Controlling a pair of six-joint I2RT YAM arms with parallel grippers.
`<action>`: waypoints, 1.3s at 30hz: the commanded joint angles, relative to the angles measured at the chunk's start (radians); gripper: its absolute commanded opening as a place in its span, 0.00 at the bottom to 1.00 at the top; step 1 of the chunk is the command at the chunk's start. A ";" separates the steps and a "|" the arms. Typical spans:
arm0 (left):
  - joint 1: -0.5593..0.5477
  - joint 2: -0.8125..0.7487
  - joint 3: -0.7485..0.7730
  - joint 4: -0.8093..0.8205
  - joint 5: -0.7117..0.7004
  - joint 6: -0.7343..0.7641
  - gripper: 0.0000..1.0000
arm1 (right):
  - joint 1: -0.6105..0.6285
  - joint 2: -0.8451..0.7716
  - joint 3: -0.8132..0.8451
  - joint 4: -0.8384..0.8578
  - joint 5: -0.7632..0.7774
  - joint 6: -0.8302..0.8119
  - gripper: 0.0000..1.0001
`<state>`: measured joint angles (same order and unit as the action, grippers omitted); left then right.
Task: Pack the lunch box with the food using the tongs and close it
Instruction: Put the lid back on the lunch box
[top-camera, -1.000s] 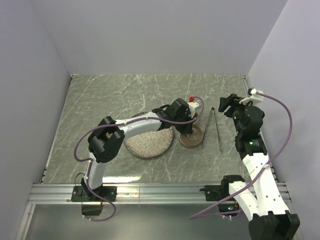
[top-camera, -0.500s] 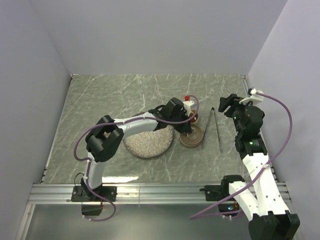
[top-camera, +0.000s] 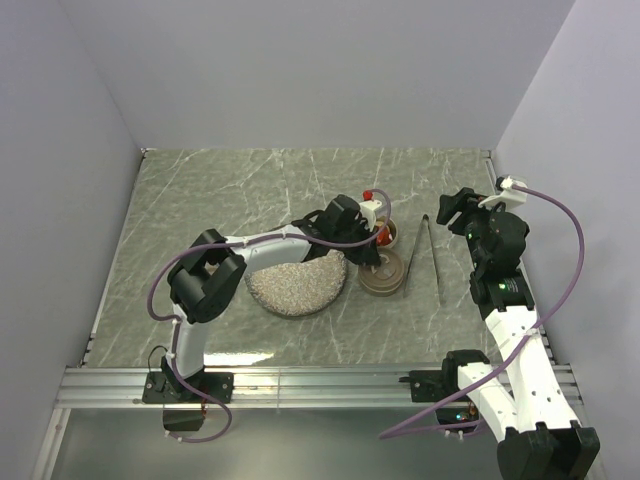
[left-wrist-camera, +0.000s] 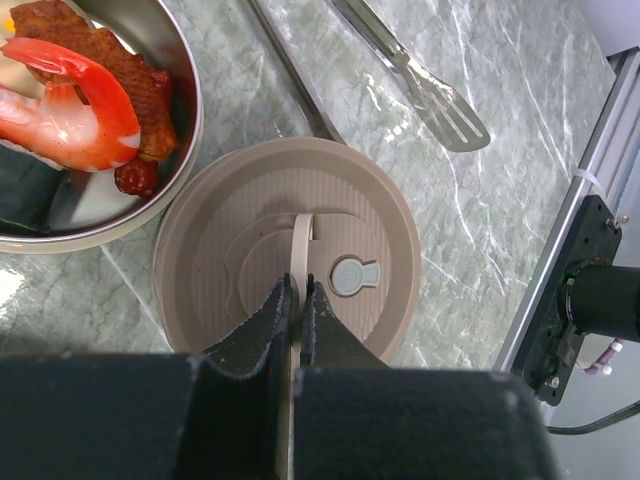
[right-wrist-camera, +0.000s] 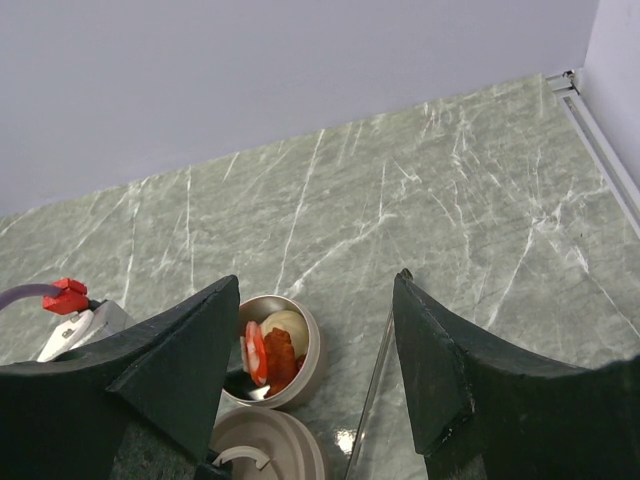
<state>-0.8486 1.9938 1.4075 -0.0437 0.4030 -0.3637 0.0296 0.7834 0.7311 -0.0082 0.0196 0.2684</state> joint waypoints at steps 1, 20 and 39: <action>-0.006 0.007 0.008 -0.027 -0.059 0.019 0.00 | -0.007 -0.013 -0.007 0.031 0.013 0.002 0.70; -0.090 0.025 0.071 -0.136 -0.219 0.069 0.00 | -0.007 -0.024 -0.013 0.031 0.014 0.002 0.70; -0.092 -0.021 0.027 -0.071 -0.194 0.058 0.54 | -0.007 -0.016 -0.007 0.025 0.008 -0.001 0.70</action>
<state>-0.9337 2.0003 1.4593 -0.1074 0.2050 -0.3157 0.0296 0.7731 0.7174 -0.0101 0.0193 0.2684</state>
